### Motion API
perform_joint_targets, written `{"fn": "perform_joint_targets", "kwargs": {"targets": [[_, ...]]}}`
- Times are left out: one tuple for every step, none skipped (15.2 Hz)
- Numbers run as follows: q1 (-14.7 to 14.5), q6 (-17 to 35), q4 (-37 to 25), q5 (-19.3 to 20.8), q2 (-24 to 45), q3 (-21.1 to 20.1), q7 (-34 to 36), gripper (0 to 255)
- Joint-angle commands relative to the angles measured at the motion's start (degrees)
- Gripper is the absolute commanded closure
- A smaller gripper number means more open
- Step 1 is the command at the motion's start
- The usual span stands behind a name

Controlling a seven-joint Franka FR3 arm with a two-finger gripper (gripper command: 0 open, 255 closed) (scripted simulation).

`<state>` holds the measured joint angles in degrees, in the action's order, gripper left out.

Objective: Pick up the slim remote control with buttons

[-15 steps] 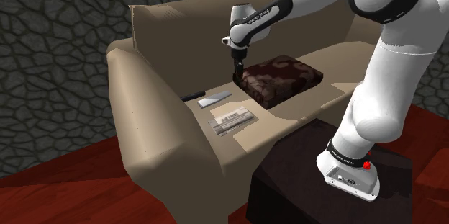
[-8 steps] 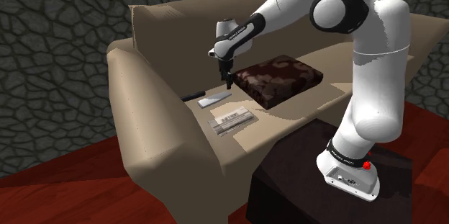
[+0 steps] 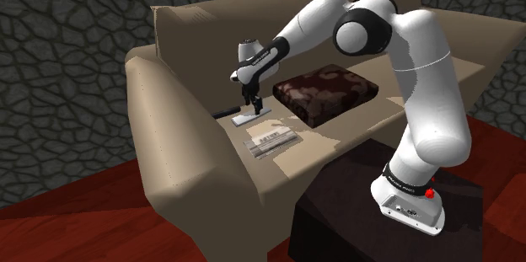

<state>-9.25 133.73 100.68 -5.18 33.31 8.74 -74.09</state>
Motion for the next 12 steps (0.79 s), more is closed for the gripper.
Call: {"fn": "perform_joint_targets", "kwargs": {"targets": [[0.1,1.2,0.1,-0.1,1.1,-0.2,-0.4,0],[0.1,1.7,0.1,-0.2,1.6,-0.3,-0.4,0],[0.2,2.3,0.1,-0.3,2.2,-0.4,-0.5,0],[0.2,2.8,0.0,-0.4,2.7,-0.4,-0.5,0],[0.3,3.3,0.0,-0.4,3.2,-0.5,-0.6,0],[0.3,3.6,0.0,-0.5,3.6,-0.5,-0.6,0],[0.3,3.5,0.0,-0.5,3.6,-0.5,-0.6,0],[0.3,3.5,0.0,-0.5,3.5,-0.5,-0.6,255],[0.3,3.5,0.0,-0.5,3.5,-0.5,-0.6,255],[0.3,3.5,0.0,-0.5,3.5,-0.5,-0.6,255],[0.3,3.5,0.0,-0.5,3.5,-0.5,-0.6,255],[0.3,3.5,0.0,-0.5,3.5,-0.5,-0.6,255]]}}
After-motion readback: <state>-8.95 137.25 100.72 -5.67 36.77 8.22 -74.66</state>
